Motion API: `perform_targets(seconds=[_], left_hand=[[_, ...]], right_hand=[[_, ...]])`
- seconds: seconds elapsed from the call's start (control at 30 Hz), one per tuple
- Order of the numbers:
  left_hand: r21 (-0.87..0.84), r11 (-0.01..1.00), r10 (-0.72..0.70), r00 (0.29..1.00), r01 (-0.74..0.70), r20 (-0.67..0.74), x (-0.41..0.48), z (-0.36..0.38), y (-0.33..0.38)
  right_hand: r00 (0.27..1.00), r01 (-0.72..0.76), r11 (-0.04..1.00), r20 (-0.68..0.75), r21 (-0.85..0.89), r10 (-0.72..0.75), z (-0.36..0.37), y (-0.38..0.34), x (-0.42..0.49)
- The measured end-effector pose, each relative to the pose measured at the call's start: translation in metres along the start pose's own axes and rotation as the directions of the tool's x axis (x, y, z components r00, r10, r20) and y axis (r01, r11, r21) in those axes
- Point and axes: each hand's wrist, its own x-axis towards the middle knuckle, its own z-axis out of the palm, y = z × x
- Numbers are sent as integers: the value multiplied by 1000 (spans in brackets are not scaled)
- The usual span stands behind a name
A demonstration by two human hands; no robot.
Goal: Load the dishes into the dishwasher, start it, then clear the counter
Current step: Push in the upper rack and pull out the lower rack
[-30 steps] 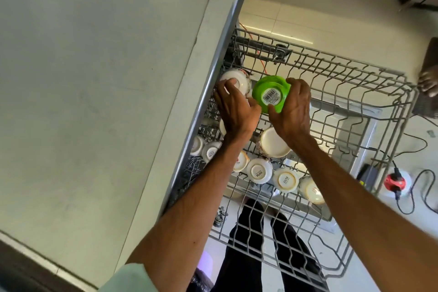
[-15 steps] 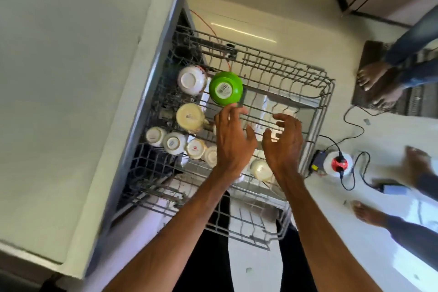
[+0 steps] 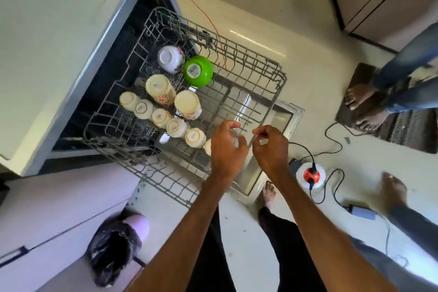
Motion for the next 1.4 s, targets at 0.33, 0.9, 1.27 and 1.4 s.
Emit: perform_targets(seconds=[0.33, 0.9, 1.27, 1.4], left_hand=[[-496, 641, -497, 809, 587, 314, -31, 19, -3], [-733, -605, -519, 544, 311, 659, -57, 40, -81], [-787, -581, -502, 668, 210, 549, -39, 0, -98], [-798, -570, -508, 680, 195, 529, -15, -26, -108]], right_hand=[[916, -387, 922, 118, 2, 384, 6, 12, 24], [718, -654, 734, 457, 184, 525, 46, 11, 47], [717, -630, 745, 534, 221, 448, 78, -41, 41], [714, -607, 759, 580, 235, 391, 102, -64, 49]])
